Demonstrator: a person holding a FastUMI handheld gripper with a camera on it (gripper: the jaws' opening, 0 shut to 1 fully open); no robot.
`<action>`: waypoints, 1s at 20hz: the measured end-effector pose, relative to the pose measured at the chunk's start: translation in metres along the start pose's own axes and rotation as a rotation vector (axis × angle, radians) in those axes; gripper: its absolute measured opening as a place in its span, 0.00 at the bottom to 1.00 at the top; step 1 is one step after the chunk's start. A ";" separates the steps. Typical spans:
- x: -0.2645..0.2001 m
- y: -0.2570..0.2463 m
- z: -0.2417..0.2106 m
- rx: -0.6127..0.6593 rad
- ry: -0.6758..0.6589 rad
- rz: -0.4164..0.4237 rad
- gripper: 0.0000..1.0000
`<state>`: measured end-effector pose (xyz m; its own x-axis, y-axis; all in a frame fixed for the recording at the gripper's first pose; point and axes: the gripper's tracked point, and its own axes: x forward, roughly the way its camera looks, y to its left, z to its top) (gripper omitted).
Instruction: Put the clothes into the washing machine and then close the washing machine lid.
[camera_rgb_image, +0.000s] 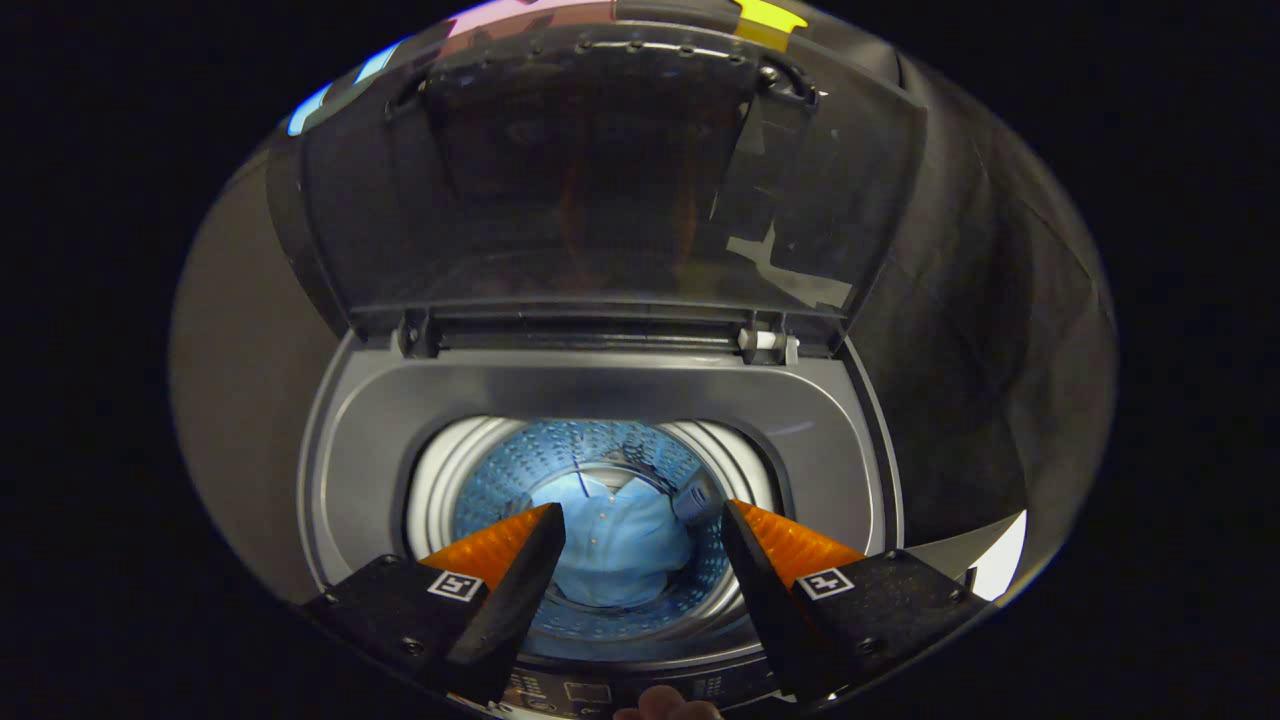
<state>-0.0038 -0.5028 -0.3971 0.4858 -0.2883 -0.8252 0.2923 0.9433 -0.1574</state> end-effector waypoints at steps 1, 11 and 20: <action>-0.007 -0.002 0.006 -0.017 -0.018 0.007 0.97; -0.114 0.022 0.129 0.019 -0.481 0.173 0.98; -0.191 0.014 0.256 0.061 -0.768 0.206 0.99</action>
<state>0.1188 -0.4765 -0.1024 0.9602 -0.1633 -0.2265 0.1690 0.9856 0.0059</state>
